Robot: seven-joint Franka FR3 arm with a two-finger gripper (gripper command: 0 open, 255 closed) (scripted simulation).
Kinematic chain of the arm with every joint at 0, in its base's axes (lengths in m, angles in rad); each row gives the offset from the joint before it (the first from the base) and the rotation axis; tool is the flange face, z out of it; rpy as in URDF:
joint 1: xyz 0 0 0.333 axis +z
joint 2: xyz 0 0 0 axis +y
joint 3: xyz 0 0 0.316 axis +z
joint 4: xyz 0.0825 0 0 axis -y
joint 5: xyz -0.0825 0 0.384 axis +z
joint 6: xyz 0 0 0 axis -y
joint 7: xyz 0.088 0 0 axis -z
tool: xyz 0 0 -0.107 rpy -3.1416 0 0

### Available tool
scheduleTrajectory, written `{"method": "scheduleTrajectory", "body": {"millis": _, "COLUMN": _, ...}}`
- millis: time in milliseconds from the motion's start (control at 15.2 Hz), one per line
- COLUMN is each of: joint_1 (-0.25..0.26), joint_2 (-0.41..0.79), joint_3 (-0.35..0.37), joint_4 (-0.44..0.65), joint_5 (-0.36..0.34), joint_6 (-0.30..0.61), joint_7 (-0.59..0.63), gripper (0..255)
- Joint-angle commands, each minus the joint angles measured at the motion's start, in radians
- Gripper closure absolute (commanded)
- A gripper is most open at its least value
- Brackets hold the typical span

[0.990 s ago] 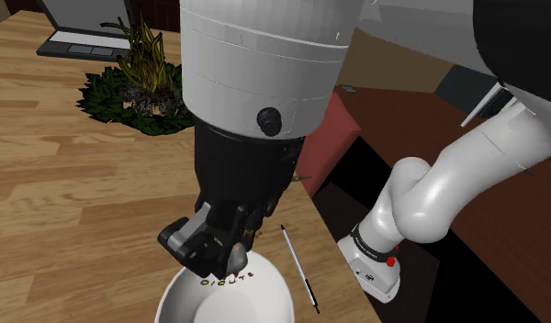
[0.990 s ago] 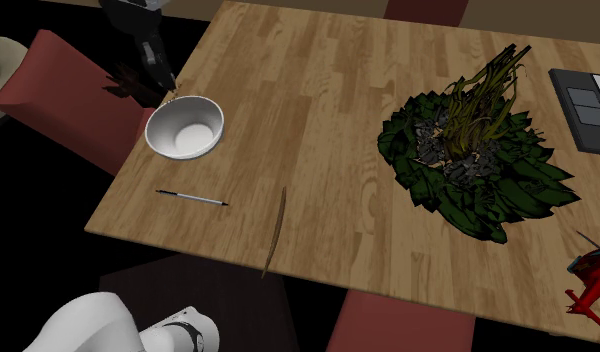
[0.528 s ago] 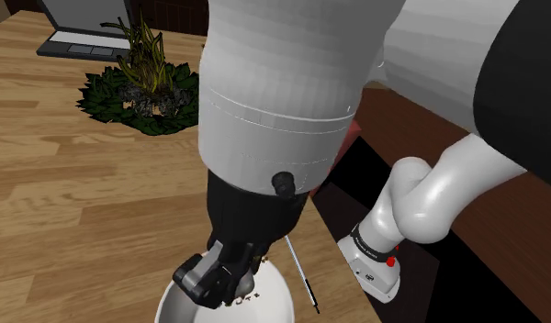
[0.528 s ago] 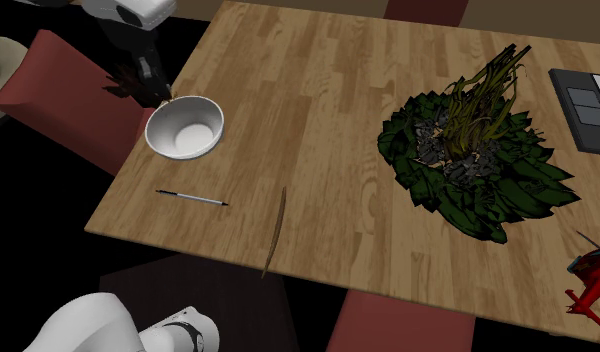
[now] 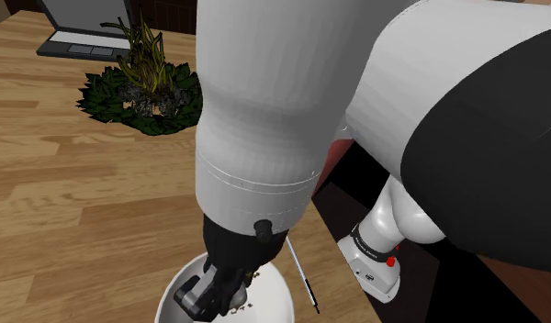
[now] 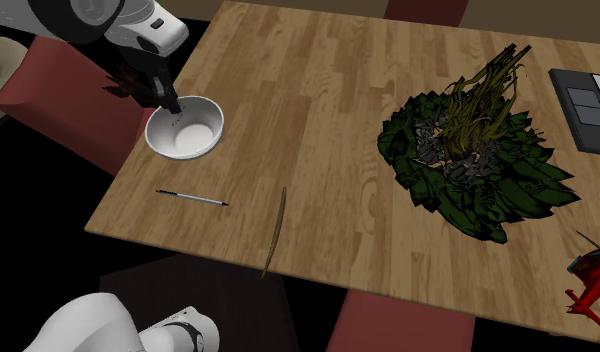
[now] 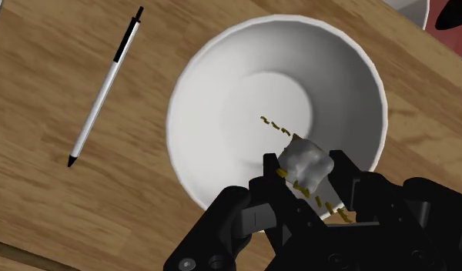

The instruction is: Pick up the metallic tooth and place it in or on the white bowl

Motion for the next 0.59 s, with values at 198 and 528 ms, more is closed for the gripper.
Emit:
{"method": "scheduleTrajectory", "body": {"millis": 198, "joint_1": 0.003, "joint_2": 0.0, "joint_3": 0.008, "joint_4": -0.04, "joint_5": 0.005, "joint_6": 0.041, "joint_7": -0.003, "gripper": 255}}
{"method": "scheduleTrajectory", "body": {"millis": 528, "joint_1": 0.003, "joint_2": 0.0, "joint_3": 0.008, "joint_4": -0.04, "joint_5": 0.005, "joint_6": 0.041, "joint_7": -0.003, "gripper": 255}}
